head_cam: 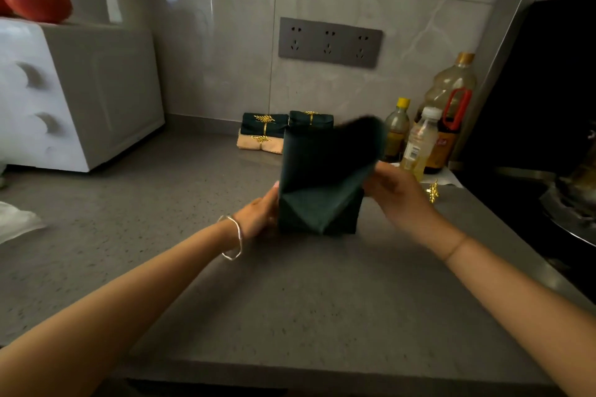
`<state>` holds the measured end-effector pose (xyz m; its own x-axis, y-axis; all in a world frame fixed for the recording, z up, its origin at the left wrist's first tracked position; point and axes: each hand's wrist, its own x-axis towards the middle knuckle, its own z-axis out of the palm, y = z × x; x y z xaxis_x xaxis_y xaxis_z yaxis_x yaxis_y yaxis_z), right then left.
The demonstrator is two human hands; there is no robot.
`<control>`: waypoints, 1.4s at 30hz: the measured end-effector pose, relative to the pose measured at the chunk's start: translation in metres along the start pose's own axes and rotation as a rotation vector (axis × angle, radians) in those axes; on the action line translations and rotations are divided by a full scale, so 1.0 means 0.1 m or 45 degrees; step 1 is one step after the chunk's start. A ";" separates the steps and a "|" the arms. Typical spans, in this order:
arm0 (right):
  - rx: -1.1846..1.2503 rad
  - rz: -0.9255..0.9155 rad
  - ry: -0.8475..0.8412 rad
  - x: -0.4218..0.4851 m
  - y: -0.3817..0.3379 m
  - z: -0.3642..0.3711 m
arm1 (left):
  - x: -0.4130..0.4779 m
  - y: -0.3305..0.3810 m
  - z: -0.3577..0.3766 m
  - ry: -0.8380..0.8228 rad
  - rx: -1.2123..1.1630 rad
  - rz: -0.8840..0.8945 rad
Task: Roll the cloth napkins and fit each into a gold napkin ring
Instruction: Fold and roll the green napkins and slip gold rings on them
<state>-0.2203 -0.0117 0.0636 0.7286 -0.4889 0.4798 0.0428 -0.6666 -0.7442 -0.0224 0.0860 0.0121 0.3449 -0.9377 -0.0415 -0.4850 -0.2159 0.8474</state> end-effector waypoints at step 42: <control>0.135 0.699 0.030 -0.40 0.68 0.06 | 0.11 -0.05 0.20 0.015 0.128 -0.183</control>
<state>-0.2426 -0.0343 -0.0090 0.6480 -0.7614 0.0176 -0.2694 -0.2508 -0.9298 -0.0320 0.0711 -0.0031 0.4257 -0.8921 -0.1516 -0.5075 -0.3741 0.7762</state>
